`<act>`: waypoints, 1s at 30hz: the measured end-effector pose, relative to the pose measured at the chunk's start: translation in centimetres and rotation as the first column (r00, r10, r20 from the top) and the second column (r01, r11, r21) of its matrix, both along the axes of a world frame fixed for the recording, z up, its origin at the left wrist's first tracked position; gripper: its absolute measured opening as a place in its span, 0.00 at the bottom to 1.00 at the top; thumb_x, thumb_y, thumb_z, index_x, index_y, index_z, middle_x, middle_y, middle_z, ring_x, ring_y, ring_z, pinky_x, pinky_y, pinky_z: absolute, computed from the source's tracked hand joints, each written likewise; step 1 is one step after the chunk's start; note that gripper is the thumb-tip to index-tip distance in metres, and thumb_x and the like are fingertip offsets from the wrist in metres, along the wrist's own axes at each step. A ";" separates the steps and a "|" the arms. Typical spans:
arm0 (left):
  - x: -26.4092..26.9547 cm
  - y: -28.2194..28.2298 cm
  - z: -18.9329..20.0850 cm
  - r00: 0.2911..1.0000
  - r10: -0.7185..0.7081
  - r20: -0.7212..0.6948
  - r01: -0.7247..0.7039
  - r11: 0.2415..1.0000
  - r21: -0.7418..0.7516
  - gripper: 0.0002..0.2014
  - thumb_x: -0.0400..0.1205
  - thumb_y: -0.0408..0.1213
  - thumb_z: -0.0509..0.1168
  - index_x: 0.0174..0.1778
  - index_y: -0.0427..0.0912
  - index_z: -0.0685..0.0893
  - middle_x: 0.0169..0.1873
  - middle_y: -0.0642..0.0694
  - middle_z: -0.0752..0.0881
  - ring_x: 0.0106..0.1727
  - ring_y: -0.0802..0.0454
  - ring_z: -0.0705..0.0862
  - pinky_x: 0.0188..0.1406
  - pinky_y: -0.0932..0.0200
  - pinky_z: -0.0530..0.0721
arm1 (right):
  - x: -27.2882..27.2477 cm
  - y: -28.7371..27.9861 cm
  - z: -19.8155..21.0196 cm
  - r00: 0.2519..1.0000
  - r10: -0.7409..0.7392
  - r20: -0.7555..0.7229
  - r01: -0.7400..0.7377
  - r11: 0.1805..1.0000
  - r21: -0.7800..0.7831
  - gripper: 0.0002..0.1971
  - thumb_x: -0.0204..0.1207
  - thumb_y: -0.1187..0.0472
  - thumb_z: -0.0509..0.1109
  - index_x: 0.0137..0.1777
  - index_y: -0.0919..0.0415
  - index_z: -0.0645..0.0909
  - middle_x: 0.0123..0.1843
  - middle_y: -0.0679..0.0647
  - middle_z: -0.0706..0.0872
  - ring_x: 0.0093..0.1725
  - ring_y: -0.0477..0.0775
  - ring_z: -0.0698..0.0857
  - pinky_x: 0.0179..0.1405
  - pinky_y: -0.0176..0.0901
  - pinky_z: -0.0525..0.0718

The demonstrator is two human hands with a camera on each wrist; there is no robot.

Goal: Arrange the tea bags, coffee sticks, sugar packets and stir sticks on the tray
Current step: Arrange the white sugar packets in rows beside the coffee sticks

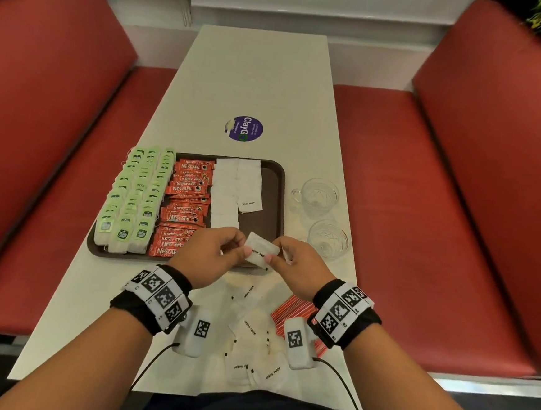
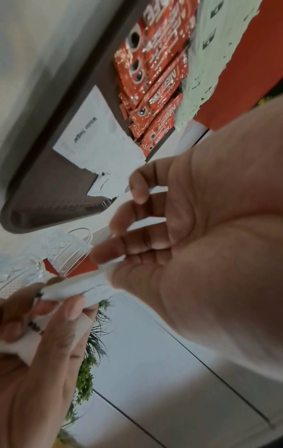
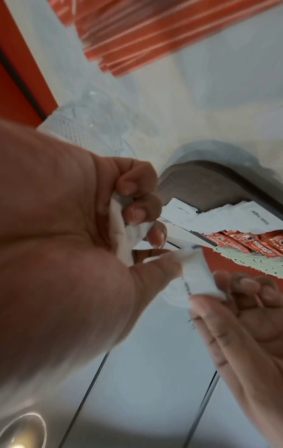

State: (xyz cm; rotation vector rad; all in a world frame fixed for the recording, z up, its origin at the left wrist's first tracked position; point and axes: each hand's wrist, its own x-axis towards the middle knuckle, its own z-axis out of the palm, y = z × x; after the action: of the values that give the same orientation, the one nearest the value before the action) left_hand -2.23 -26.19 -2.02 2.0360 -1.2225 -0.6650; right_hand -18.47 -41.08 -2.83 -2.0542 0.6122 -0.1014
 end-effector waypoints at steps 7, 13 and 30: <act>1.3 -1.5 0.2 0.999 0.009 0.054 -0.013 0.998 0.059 0.03 0.79 0.46 0.75 0.45 0.55 0.89 0.30 0.57 0.85 0.31 0.59 0.80 0.35 0.58 0.79 | 1.3 -0.7 0.1 0.999 0.039 0.001 -0.039 0.998 -0.041 0.02 0.84 0.56 0.68 0.49 0.51 0.78 0.41 0.46 0.83 0.41 0.45 0.80 0.42 0.41 0.77; 5.1 -5.9 -0.9 0.970 0.187 0.153 -0.203 0.975 0.094 0.03 0.80 0.45 0.74 0.48 0.53 0.89 0.38 0.58 0.85 0.41 0.57 0.82 0.42 0.59 0.79 | 1.7 -1.4 0.4 0.997 -0.074 -0.009 0.075 0.988 0.138 0.07 0.83 0.59 0.63 0.53 0.54 0.67 0.42 0.57 0.77 0.34 0.49 0.72 0.36 0.46 0.74; 10.8 -13.0 -4.6 0.893 0.105 0.438 -0.289 0.879 0.380 0.14 0.74 0.53 0.77 0.49 0.54 0.82 0.53 0.49 0.86 0.56 0.45 0.83 0.53 0.51 0.82 | 2.2 -3.7 1.3 0.990 -0.144 -0.002 0.138 0.942 0.305 0.03 0.76 0.64 0.63 0.44 0.61 0.79 0.42 0.60 0.88 0.41 0.63 0.89 0.46 0.62 0.88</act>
State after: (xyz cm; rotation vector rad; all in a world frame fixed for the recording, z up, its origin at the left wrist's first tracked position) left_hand 8.62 -39.21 -6.58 2.7472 -1.1239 -0.4514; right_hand -16.26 -44.78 -1.54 -1.7081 0.7161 -0.1039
